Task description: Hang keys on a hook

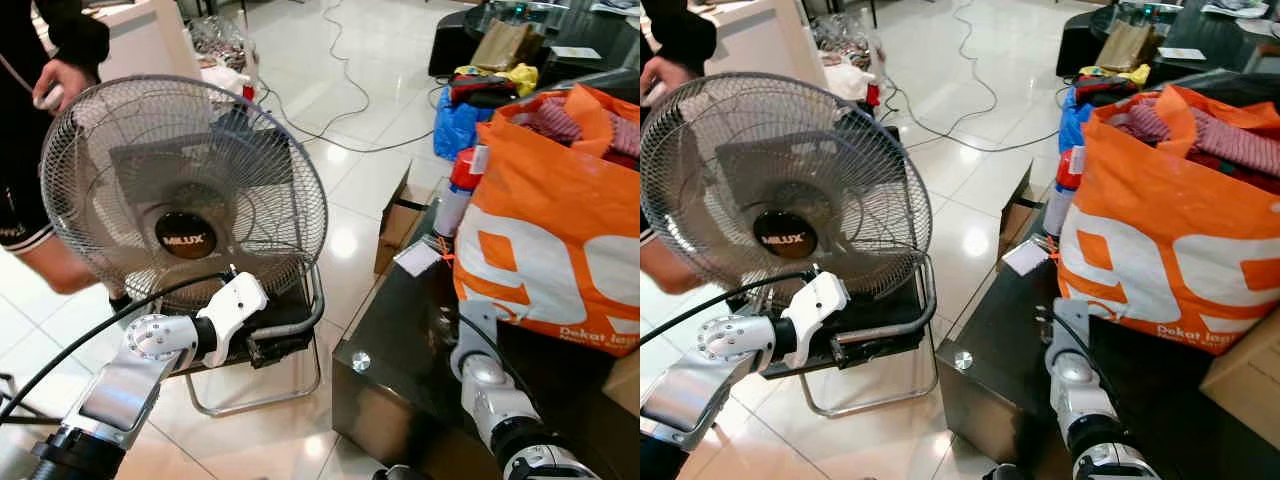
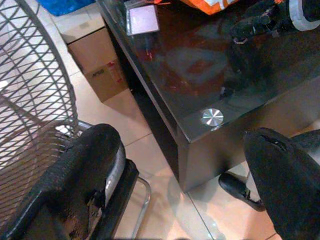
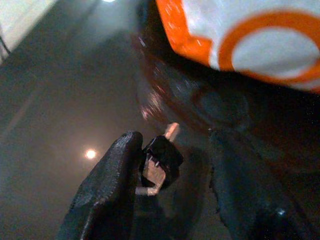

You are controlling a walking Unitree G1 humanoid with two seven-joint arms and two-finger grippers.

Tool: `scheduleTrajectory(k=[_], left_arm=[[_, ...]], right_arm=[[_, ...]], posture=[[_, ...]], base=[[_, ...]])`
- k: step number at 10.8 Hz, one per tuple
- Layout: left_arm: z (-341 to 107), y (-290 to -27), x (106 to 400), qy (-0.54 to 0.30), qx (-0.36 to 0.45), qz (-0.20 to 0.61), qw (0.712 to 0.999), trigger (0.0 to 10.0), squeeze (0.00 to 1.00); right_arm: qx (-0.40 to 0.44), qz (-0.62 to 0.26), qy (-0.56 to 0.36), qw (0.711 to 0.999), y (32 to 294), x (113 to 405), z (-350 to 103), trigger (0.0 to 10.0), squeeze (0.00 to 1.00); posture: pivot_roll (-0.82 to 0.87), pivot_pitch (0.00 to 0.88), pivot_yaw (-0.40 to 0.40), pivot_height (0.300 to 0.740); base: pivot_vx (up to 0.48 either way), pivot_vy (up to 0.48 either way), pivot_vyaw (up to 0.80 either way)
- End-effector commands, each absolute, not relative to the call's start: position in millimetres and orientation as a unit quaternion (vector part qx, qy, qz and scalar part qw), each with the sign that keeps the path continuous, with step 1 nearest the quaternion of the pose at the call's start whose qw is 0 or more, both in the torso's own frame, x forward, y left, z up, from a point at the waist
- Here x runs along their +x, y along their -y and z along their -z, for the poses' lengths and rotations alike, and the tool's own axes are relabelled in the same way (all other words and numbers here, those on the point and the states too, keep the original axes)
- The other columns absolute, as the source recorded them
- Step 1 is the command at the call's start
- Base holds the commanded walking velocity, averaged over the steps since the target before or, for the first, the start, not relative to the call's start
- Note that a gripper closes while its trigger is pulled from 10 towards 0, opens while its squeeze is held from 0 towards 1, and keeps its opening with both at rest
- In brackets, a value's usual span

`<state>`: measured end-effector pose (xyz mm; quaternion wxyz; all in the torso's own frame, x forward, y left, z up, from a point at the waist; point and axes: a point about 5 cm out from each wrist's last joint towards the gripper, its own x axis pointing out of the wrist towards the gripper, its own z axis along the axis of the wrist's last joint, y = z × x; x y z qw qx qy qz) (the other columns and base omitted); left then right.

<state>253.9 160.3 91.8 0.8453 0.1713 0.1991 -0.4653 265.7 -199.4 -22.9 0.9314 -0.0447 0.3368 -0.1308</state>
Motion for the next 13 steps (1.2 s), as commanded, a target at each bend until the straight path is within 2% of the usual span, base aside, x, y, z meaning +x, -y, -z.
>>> scheduleTrajectory(k=[1, 2, 4, 5, 6, 13], left_arm=[[-92.1, -160.1, 251.5, -0.204, 0.173, 0.471, 0.84, 10.0, 0.0], [-92.0, -158.8, 251.0, -0.205, 0.172, 0.473, 0.839, 10.0, 0.0], [-92.5, -156.4, 250.7, -0.206, 0.168, 0.476, 0.838, 10.0, 0.0], [-92.3, -155.6, 251.5, -0.205, 0.166, 0.475, 0.84, 10.0, 0.0], [-92.1, -155.0, 252.6, -0.204, 0.165, 0.473, 0.841, 10.0, 0.0], [-92.3, -152.1, 257.8, -0.196, 0.165, 0.469, 0.845, 10.0, 0.0]], right_arm=[[-0.043, 0.14, -0.348, 0.926, 200.3, 264.6, 24.6, 10.0, 0.0], [-0.036, 0.14, -0.355, 0.924, 199.5, 262.1, 27.8, 10.0, 0.0], [0.035, 0.112, -0.354, 0.928, 188.8, 260.0, 29.9, 10.0, 0.0], [0.043, 0.101, -0.35, 0.93, 188.3, 258.8, 29.9, 4.1, 0.0], [0.052, 0.107, -0.351, 0.929, 191.9, 256.3, 30.9, 0.0, 0.0], [0.06, 0.11, -0.373, 0.919, 193.4, 250.6, 35.8, 0.0, 0.0]], posture=[[-0.06, 0.0, 0.079, 0.74], [-0.06, 0.0, 0.079, 0.74], [-0.07, 0.0, 0.078, 0.74], [-0.07, 0.0, 0.071, 0.74], [-0.07, 0.0, 0.069, 0.74], [-0.08, 0.0, 0.069, 0.74]], base=[[0.0, 0.0, 0.0], [0.0, 0.0, 0.0], [0.0, 0.0, 0.0], [0.0, 0.0, 0.0], [0.0, 0.0, 0.0], [0.0, 0.0, 0.0]])
